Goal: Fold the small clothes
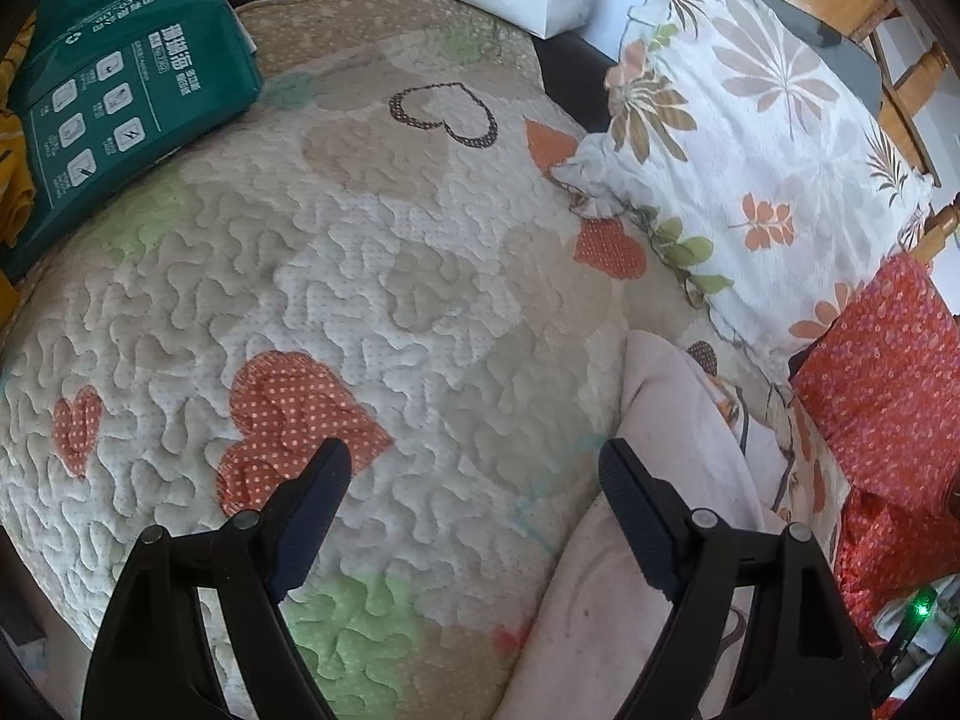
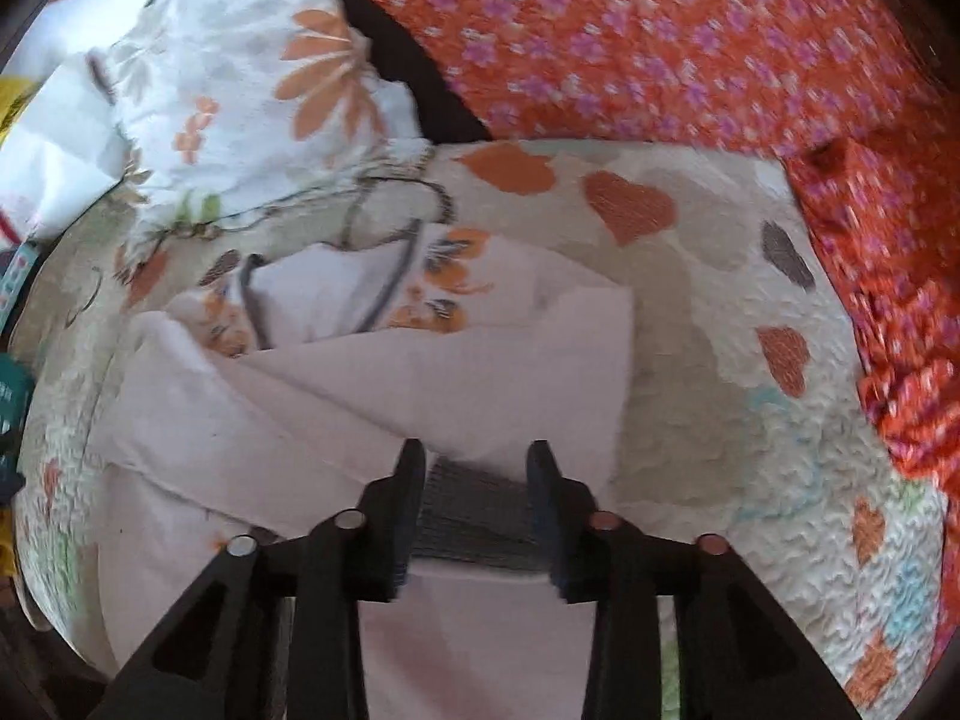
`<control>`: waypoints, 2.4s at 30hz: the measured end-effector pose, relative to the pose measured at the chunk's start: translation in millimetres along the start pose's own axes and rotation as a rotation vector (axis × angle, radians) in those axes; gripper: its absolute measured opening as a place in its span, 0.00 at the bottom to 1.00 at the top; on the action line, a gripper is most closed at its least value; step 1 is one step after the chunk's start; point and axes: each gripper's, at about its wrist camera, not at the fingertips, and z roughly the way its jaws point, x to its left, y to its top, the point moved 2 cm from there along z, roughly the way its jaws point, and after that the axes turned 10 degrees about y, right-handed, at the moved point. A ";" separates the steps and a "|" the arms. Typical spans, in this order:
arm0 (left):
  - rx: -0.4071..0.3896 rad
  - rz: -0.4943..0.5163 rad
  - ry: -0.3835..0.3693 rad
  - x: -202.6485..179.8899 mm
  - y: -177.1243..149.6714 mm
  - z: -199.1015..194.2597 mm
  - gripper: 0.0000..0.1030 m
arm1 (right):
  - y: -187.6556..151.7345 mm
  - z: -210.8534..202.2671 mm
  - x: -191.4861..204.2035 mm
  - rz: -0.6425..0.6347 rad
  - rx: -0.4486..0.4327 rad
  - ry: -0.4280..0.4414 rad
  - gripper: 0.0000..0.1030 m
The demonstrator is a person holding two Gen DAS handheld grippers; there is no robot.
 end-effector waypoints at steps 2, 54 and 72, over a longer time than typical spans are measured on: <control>0.007 0.008 -0.005 -2.8 -1.4 1.0 0.81 | -6.7 9.2 11.6 -0.047 0.012 0.009 0.49; 0.115 0.229 -0.061 -48.4 -45.3 5.9 0.81 | -51.4 7.2 -77.0 0.257 -0.011 -0.115 0.43; 0.153 0.322 -0.239 -44.1 -187.3 -23.0 0.81 | -241.9 -49.7 -103.9 0.612 -0.074 0.387 0.44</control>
